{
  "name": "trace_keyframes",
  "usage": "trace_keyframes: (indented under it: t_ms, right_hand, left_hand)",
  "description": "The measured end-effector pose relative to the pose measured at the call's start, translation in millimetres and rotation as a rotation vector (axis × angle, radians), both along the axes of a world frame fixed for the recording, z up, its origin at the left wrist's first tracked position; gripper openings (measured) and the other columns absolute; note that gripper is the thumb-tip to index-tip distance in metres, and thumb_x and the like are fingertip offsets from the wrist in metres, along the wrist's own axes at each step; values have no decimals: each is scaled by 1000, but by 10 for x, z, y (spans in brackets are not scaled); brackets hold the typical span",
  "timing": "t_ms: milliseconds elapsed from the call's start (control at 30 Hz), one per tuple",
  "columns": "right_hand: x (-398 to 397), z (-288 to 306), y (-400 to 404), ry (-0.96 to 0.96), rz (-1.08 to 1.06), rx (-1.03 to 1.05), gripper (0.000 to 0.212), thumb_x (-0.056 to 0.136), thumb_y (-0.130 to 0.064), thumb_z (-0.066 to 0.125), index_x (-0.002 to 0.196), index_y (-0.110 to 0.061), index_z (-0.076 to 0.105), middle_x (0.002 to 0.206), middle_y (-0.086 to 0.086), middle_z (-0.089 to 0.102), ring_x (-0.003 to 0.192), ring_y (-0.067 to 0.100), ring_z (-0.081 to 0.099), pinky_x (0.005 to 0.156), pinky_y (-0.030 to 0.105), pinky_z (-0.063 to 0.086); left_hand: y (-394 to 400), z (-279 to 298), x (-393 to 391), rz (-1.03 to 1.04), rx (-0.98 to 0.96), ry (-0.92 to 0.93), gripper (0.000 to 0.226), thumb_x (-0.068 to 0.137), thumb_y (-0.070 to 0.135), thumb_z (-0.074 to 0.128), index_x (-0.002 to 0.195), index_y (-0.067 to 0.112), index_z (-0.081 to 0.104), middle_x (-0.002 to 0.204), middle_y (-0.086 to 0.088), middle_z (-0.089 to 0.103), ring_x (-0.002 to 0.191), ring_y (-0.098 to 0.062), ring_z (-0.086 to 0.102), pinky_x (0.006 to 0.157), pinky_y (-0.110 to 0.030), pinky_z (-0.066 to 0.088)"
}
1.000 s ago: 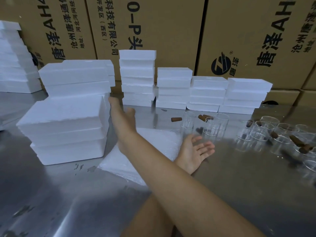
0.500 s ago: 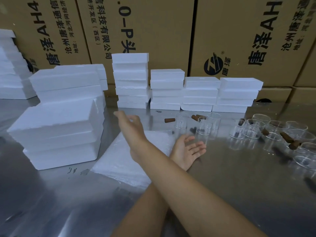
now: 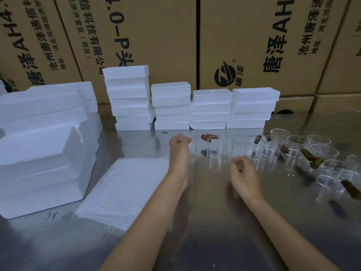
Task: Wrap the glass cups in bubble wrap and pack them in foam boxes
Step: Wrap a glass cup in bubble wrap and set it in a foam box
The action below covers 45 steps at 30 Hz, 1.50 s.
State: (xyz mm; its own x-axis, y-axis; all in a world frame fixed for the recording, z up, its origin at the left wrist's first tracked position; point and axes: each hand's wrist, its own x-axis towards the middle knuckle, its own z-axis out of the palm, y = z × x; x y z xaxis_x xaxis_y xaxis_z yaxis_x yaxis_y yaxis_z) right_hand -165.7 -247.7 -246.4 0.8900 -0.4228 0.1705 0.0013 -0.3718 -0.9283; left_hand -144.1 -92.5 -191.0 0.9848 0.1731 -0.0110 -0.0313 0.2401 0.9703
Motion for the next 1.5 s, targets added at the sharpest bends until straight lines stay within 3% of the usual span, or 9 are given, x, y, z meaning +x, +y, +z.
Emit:
trace_keyframes:
  t_ms: [67,200,300,400,633,867,1100,1400,1500]
  right_hand:
    - [42,-55,-117,0,-25,72,16,95,-7,51,103,-16,62,94,-6,65,98,21,63,79,28,41]
    - [135,-50,-140,6,-34,96,17,93,-10,52,99,-20,64,89,-7,65,89,17,63,72,28,45]
    - [130,-90,-134,-36,-31,115,17,92,-10,54,92,-24,64,84,-10,65,82,11,63,69,27,47]
    - [130,-108,-125,-40,-32,90,21,90,-11,55,84,-30,61,74,-11,65,74,9,62,63,27,45]
    - [112,-79,-129,-8,0,24,18,89,-17,53,83,-34,58,74,-14,65,76,-11,57,58,16,39]
    - [134,-92,-117,-17,-7,33,23,88,-13,58,83,-35,59,78,-11,66,76,-1,61,71,31,52]
    - [156,-136,-131,-36,0,19,24,87,-12,59,82,-35,60,77,-12,66,78,-2,60,68,25,49]
    - [151,-145,-148,-39,18,38,15,89,-19,56,84,-32,61,85,-33,61,77,-5,59,63,25,43]
    - [155,-138,-149,-51,11,37,17,88,-16,55,82,-31,61,76,-17,66,72,2,62,62,26,44]
  left_hand:
    - [67,207,288,98,189,-29,40,97,19,48,136,24,41,135,-4,45,99,-16,54,92,-36,48]
    - [153,521,898,210,558,-117,44,96,18,48,139,20,38,135,-6,40,88,-18,55,70,-30,44]
    - [146,684,1361,220,911,-155,51,93,19,56,141,13,37,138,-16,38,115,-33,54,89,-39,49]
    - [187,844,1826,284,1233,-155,65,90,19,62,147,11,31,151,-16,28,137,-36,33,107,-45,38]
    - [436,1076,2542,268,1661,-78,83,92,24,60,156,8,10,167,-7,0,153,-26,0,120,-50,18]
    - [397,964,2813,174,1806,-98,81,91,28,61,156,15,16,163,-8,17,151,-26,11,120,-57,7]
    - [361,997,2704,324,1922,-285,62,85,12,64,143,13,43,139,-14,39,132,-33,34,112,-55,27]
    - [383,1150,2204,444,1747,-571,56,91,14,61,144,13,43,136,-15,45,126,-34,41,106,-50,31]
    - [381,1143,1816,481,1699,-673,56,91,16,60,144,14,43,136,-13,45,126,-32,41,104,-47,31]
